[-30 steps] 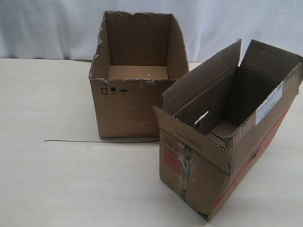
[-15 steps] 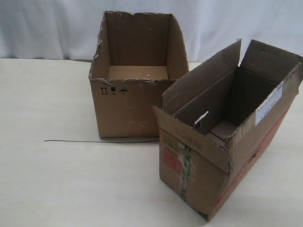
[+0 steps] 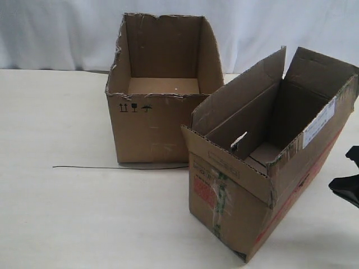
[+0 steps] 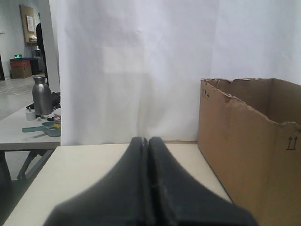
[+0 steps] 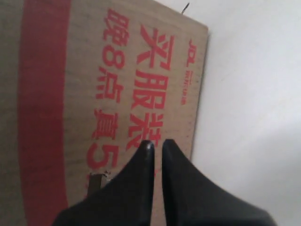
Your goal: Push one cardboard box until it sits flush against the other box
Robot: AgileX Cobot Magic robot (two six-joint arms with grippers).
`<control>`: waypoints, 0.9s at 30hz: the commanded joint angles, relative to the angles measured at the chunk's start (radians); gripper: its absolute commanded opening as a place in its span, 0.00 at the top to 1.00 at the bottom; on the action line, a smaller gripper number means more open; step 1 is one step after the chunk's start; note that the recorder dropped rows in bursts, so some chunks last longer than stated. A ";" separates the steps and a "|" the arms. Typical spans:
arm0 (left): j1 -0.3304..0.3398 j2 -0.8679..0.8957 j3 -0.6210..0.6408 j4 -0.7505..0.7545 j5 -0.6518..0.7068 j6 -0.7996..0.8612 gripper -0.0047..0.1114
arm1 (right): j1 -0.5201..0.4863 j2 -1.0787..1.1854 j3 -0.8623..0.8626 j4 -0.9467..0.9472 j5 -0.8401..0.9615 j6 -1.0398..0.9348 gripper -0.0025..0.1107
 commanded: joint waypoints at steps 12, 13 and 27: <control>0.000 -0.004 0.003 -0.001 -0.009 -0.007 0.96 | -0.006 0.326 -0.100 0.328 0.128 -0.421 0.93; 0.000 -0.004 0.003 -0.001 -0.009 -0.007 0.96 | -0.006 0.336 -0.112 0.328 0.128 -0.420 0.93; 0.000 -0.004 0.003 0.001 -0.009 -0.007 0.96 | -0.006 0.536 -0.316 0.328 0.130 -0.417 0.93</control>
